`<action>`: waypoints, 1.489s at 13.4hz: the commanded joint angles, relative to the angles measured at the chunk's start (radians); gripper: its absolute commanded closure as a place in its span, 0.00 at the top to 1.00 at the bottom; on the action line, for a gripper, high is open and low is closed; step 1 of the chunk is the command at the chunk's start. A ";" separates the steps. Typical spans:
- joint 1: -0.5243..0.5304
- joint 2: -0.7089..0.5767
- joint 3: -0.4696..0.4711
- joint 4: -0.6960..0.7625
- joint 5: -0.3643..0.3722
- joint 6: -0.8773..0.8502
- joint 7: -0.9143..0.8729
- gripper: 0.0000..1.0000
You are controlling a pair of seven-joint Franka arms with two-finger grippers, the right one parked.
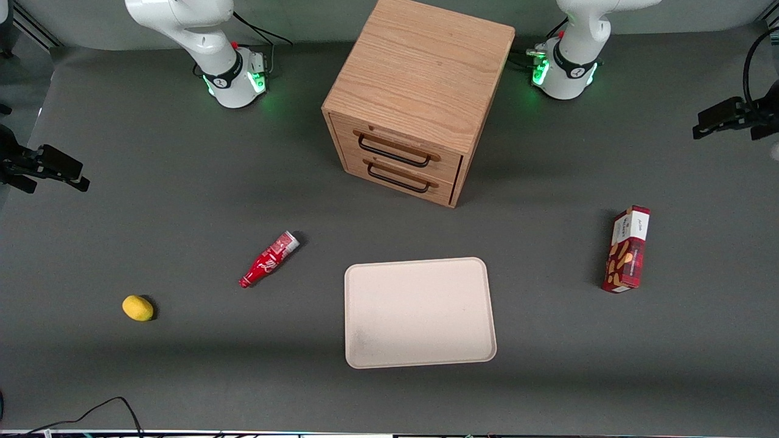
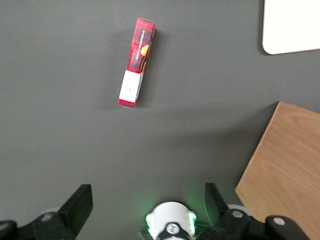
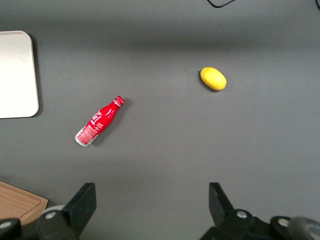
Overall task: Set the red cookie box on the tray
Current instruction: 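Lower the open left gripper over the red tartan cookie box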
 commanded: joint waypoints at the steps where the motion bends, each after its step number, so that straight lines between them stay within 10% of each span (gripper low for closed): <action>1: 0.006 0.004 0.023 -0.162 0.012 0.172 0.139 1.00; 6: 0.007 0.099 0.028 -0.425 0.011 0.600 0.211 1.00; 18: 0.020 0.412 0.028 -0.541 0.002 1.157 0.330 1.00; 19: 0.021 0.421 0.028 -0.549 -0.003 1.176 0.330 0.97; 20: 0.021 0.423 0.028 -0.549 -0.006 1.176 0.327 0.57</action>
